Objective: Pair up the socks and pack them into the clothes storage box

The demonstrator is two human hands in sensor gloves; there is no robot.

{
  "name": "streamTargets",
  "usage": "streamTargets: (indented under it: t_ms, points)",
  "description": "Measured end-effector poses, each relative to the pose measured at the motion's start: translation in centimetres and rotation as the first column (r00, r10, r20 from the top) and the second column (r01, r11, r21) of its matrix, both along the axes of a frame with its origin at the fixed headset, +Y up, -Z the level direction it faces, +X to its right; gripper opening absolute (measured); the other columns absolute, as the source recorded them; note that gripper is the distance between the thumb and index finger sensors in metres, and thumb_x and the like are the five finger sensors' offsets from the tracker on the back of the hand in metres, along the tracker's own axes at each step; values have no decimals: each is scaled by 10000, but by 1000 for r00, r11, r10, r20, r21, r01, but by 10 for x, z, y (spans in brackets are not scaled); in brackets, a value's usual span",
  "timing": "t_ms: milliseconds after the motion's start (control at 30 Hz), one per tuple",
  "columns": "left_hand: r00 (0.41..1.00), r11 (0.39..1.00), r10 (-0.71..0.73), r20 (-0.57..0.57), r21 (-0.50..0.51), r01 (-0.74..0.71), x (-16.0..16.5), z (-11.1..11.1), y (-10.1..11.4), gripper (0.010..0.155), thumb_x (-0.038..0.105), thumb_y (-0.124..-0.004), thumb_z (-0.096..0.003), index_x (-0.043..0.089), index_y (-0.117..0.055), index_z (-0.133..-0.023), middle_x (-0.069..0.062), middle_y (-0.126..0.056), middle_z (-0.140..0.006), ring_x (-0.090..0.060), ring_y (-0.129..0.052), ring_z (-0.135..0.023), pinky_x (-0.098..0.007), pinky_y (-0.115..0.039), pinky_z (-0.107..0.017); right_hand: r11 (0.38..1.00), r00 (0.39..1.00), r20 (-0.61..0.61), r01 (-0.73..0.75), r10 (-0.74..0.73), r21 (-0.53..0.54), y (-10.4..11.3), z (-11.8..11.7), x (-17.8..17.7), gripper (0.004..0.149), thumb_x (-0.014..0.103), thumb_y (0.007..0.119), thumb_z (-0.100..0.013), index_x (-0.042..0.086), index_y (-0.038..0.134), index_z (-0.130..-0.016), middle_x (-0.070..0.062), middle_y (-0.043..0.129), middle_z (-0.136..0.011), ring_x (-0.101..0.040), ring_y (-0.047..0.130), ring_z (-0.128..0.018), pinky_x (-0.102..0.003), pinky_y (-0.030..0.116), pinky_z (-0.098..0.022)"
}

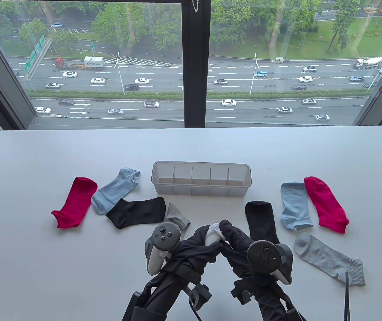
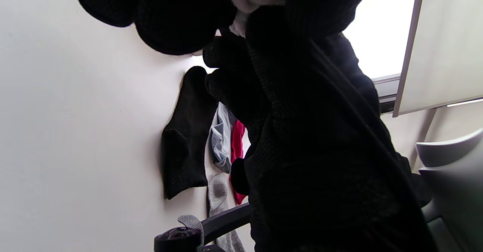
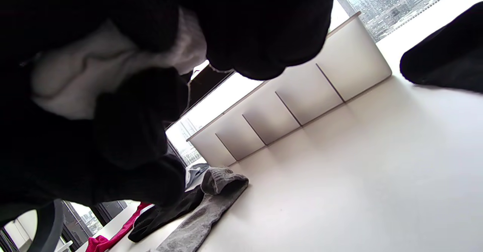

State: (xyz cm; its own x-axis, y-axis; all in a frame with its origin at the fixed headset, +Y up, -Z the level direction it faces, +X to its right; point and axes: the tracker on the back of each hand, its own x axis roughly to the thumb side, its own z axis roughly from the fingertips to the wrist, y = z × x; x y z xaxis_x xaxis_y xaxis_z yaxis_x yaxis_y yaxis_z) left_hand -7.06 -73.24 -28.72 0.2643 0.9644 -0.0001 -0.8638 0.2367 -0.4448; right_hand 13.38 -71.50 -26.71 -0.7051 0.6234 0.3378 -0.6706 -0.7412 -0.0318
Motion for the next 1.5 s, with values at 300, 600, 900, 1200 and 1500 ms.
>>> streamTargets:
  t_ms: [300, 600, 900, 1200, 1500]
  points:
    - [991, 998, -66, 116, 10, 65, 6, 2, 3, 670, 327, -755, -482, -12, -513, -1007, -282, -792, -809, -337, -937, -536, -633, -709, -600, 985, 987, 67, 153, -148, -84, -7, -5, 15, 364, 309, 744, -587, 291, 688, -946, -57, 880, -871, -260, 928, -742, -425, 820, -613]
    - [988, 993, -110, 113, -35, 114, 2, 2, -2, 653, 390, -693, -494, 42, -553, -1028, -287, -734, -901, -423, -869, -673, -685, -598, -659, 896, 936, 50, 349, -349, -275, -18, -12, 20, 357, 251, 730, -588, 235, 694, -942, -61, 879, -867, -273, 926, -754, -445, 821, -624]
    - [902, 836, -432, -6, 373, 403, 7, 8, 16, 610, 255, -585, -503, 98, -439, -1074, -266, -550, -1069, -518, -659, -940, -704, -503, -705, 857, 911, 6, 391, -413, -335, -18, -10, 13, 390, 298, 685, -619, 166, 612, -979, -53, 829, -860, -241, 883, -774, -440, 788, -648]
    - [956, 931, -292, 33, 237, 277, 8, 5, 10, 718, 313, -764, -493, 110, -350, -1043, -220, -531, -1008, -430, -663, -872, -667, -519, -697, 829, 881, -67, 413, -469, -378, -13, -8, 5, 472, 338, 690, -606, 158, 552, -1019, -54, 797, -879, -252, 824, -816, -484, 704, -705]
    - [994, 986, -87, 69, 151, 75, 4, 3, 3, 673, 417, -797, -464, 48, -594, -989, -244, -762, -848, -389, -845, -691, -637, -653, -619, 906, 938, -39, 322, -345, -276, -11, -11, 15, 418, 302, 675, -619, 179, 585, -1008, -58, 826, -868, -251, 853, -804, -487, 716, -696]
